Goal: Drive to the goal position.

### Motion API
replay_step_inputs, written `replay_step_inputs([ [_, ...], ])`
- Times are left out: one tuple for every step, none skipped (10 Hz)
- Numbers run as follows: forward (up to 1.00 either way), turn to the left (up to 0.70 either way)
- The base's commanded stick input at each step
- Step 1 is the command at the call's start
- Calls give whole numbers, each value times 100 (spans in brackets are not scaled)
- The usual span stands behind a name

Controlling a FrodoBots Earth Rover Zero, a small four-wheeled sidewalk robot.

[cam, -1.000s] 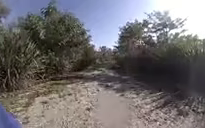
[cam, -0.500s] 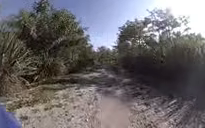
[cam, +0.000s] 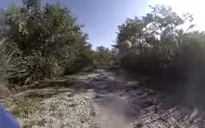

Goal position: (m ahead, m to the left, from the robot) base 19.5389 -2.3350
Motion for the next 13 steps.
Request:
replay_step_inputs([
  [70, 35],
  [70, 35],
  [70, 0],
  [70, 0],
  [70, 0],
  [70, 0],
  [70, 0],
  [70, 0],
  [70, 0],
  [70, 0],
  [70, 0],
  [70, 0],
  [70, 0],
])
